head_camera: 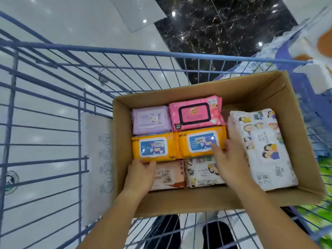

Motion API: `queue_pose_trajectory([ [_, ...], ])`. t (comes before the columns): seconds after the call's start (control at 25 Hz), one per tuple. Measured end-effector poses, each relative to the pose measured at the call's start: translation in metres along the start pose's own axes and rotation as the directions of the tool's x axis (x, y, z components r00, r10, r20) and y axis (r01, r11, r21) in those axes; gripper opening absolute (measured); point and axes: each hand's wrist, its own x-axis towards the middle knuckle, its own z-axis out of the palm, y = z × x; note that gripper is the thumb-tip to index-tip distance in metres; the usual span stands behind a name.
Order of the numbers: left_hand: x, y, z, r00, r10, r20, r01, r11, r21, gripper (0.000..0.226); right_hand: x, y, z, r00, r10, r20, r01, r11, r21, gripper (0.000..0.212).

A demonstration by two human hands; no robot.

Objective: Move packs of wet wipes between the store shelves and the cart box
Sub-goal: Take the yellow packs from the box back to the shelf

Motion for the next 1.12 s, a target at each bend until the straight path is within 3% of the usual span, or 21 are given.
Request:
queue_pose_trajectory([
  [0.08, 0.008, -0.010, 0.004, 0.997, -0.070, 0.018, 0.071, 0.994, -0.080, 0.034, 0.011, 0.004, 0.002, 0.999, 0.053, -0.011, -0.053, 0.998, 0.022, 0.042],
  [0.12, 0.010, -0.010, 0.009, 0.993, -0.114, 0.020, 0.116, 0.970, -0.214, 0.045, 0.018, 0.006, 0.003, 0.991, 0.135, 0.022, -0.136, 0.989, 0.060, 0.045],
  [0.16, 0.012, -0.007, 0.014, 0.981, -0.192, 0.021, 0.183, 0.889, -0.420, 0.048, 0.025, 0.004, 0.004, 0.973, 0.224, 0.064, -0.229, 0.968, 0.102, 0.047],
  [0.24, 0.013, 0.008, 0.020, 0.936, -0.335, 0.105, 0.284, 0.549, -0.786, 0.025, 0.037, 0.005, 0.005, 0.935, 0.337, 0.108, -0.351, 0.920, 0.174, 0.057],
  [0.32, 0.016, 0.024, 0.018, 0.900, -0.395, 0.185, 0.309, 0.278, -0.909, 0.015, 0.044, 0.005, 0.005, 0.937, 0.334, 0.103, -0.348, 0.918, 0.193, 0.052],
  [0.44, 0.025, 0.026, 0.018, 0.884, -0.405, 0.233, 0.316, 0.152, -0.937, 0.025, 0.047, 0.008, 0.004, 0.942, 0.312, 0.123, -0.332, 0.921, 0.202, 0.037],
  [0.56, 0.030, 0.020, 0.021, 0.885, -0.406, 0.229, 0.321, 0.173, -0.931, 0.033, 0.039, 0.012, 0.000, 0.911, 0.335, 0.239, -0.391, 0.885, 0.252, 0.027],
  [0.72, 0.027, 0.011, 0.018, 0.897, -0.387, 0.215, 0.355, 0.340, -0.871, 0.025, 0.031, 0.018, -0.004, 0.896, 0.329, 0.299, -0.424, 0.832, 0.356, 0.025],
  [0.84, 0.017, 0.006, 0.007, 0.917, -0.331, 0.221, 0.378, 0.550, -0.745, 0.024, 0.026, 0.016, -0.009, 0.929, 0.282, 0.240, -0.361, 0.834, 0.418, 0.027],
  [0.96, 0.004, 0.009, -0.003, 0.946, -0.205, 0.250, 0.317, 0.740, -0.594, 0.015, 0.012, 0.013, -0.009, 0.963, 0.226, 0.148, -0.264, 0.903, 0.338, 0.034],
  [1.12, -0.022, 0.025, -0.023, 0.957, -0.138, 0.257, 0.246, 0.854, -0.459, 0.021, -0.018, -0.004, -0.029, 0.982, 0.173, 0.075, -0.187, 0.937, 0.294, 0.032],
])
